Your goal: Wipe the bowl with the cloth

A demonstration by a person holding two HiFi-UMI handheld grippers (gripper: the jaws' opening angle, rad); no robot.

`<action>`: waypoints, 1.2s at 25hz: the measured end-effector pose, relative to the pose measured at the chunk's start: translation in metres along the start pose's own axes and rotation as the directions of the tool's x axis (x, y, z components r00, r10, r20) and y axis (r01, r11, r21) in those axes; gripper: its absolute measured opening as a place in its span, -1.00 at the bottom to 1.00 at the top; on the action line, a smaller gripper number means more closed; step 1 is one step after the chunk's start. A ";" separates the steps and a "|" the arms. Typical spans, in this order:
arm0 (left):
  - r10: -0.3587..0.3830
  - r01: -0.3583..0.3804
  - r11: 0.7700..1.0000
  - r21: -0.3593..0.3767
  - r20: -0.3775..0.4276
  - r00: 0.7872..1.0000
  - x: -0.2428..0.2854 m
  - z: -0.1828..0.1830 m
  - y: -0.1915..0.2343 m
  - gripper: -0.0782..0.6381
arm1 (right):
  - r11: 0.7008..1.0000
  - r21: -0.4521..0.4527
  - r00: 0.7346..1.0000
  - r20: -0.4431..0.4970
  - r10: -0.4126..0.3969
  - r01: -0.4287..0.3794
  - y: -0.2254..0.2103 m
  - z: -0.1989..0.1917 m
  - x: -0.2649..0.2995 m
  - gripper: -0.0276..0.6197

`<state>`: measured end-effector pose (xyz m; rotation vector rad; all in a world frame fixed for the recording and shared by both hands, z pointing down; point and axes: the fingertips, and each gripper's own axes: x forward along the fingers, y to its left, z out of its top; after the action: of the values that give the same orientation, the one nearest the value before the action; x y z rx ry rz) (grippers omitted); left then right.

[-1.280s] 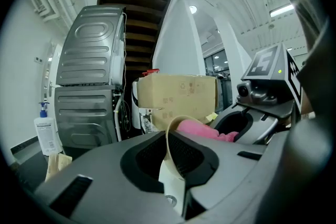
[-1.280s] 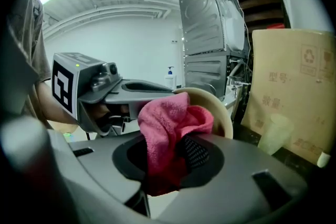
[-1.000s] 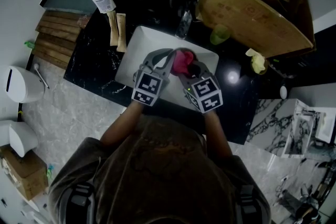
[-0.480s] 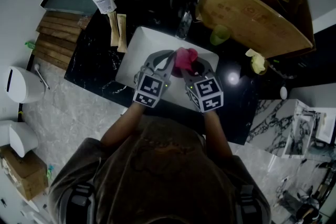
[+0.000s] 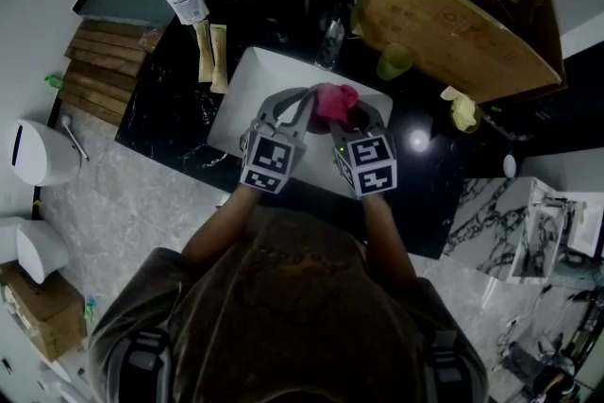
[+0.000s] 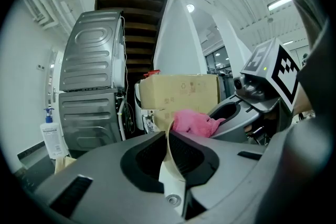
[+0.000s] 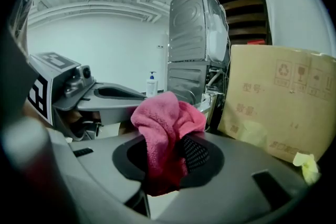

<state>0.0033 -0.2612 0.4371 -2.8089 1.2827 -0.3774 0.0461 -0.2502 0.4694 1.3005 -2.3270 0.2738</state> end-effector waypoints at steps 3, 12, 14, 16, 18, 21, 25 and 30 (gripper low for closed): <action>0.012 -0.012 1.000 0.001 -0.009 1.000 -0.002 -0.004 0.002 -0.69 | 1.000 -0.014 0.999 -0.045 0.007 -0.008 0.003 -0.010 0.001 -0.58; 0.014 -0.014 1.000 -0.007 -0.014 1.000 -0.004 -0.006 0.004 -0.68 | 0.994 0.003 0.988 -0.114 0.108 -0.108 0.023 -0.032 0.002 -0.58; 0.014 -0.014 1.000 -0.012 -0.014 1.000 -0.004 -0.006 0.005 -0.68 | 0.989 -0.006 0.984 -0.101 0.147 -0.148 0.029 -0.030 0.000 -0.58; 0.011 -0.012 1.000 -0.022 -0.019 1.000 -0.004 -0.008 0.007 -0.69 | 0.982 -0.035 0.980 -0.085 0.181 -0.184 0.036 -0.026 -0.002 -0.58; -0.002 0.001 1.000 -0.030 -0.026 1.000 -0.004 -0.010 0.006 -0.70 | 0.976 -0.069 0.977 -0.071 0.200 -0.204 0.042 -0.021 -0.003 -0.58; -0.033 0.033 0.999 -0.024 -0.029 0.999 -0.003 -0.009 -0.003 -0.71 | 0.971 -0.128 0.979 -0.068 0.194 -0.201 0.047 -0.015 -0.002 -0.58; -0.057 0.056 0.998 -0.028 -0.035 0.998 -0.003 -0.010 -0.007 -0.71 | 0.966 -0.208 0.987 -0.071 0.142 -0.154 0.042 -0.012 -0.002 -0.58; -0.068 0.067 0.997 -0.028 -0.038 0.997 -0.005 -0.010 -0.012 -0.71 | 0.969 -0.234 0.997 -0.031 0.072 -0.078 0.031 -0.003 -0.005 -0.58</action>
<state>0.0067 -0.2488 0.4476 -2.8874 1.2111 -0.4231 0.0230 -0.2284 0.4711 1.0910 -2.3113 0.0337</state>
